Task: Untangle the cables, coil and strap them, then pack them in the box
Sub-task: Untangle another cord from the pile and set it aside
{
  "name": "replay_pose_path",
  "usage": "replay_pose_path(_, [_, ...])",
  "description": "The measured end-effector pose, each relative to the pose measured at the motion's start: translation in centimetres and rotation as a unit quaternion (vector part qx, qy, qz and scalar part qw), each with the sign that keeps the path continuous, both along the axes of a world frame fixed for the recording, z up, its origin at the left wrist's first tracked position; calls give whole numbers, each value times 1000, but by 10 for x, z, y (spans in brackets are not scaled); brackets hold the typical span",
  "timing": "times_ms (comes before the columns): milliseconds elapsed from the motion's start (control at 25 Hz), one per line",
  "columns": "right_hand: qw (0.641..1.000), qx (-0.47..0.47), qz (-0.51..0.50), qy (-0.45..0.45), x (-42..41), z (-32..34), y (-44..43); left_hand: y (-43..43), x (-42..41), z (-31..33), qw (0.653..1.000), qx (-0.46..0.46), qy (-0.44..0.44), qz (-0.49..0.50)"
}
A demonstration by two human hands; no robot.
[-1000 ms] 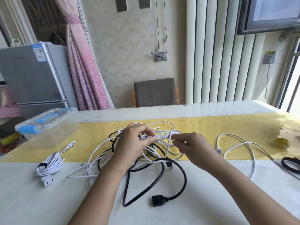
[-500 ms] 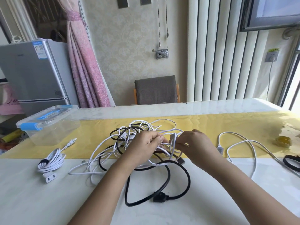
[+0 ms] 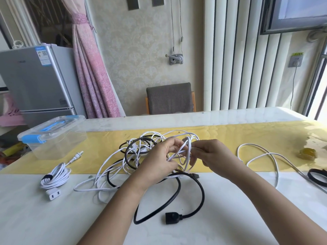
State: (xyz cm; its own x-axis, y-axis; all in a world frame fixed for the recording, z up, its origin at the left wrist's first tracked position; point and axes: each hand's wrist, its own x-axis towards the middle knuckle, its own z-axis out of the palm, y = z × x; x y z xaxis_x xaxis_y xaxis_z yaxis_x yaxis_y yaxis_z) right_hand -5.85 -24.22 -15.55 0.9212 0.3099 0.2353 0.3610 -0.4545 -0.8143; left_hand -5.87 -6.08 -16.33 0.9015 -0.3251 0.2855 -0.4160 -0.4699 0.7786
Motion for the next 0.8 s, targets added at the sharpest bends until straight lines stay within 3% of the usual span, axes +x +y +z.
replay_pose_path(240, [999, 35, -12, -13, 4, 4, -13, -5, -7, 4, 998, 30, 27, -56])
replay_pose_path(360, [998, -14, -50, -39, 1, 6, -13, -11, -7, -1, 990, 101, -76, 67])
replay_pose_path(440, [994, -32, -92, -54, 1, 7, -13, -12, -8, -1, 946, 184, -170, 204])
replay_pose_path(520, [991, -17, -122, -57, 1, 7, -12, -10, -11, 4, 905, 251, -160, 303])
replay_pose_path(680, [983, 19, -167, -68, 2, 5, -13, 2, -11, 6, 914, 249, -55, 316])
replay_pose_path(800, [979, 41, -179, -88, 4, 6, -16, 15, 1, 9, 926, 178, -127, 309])
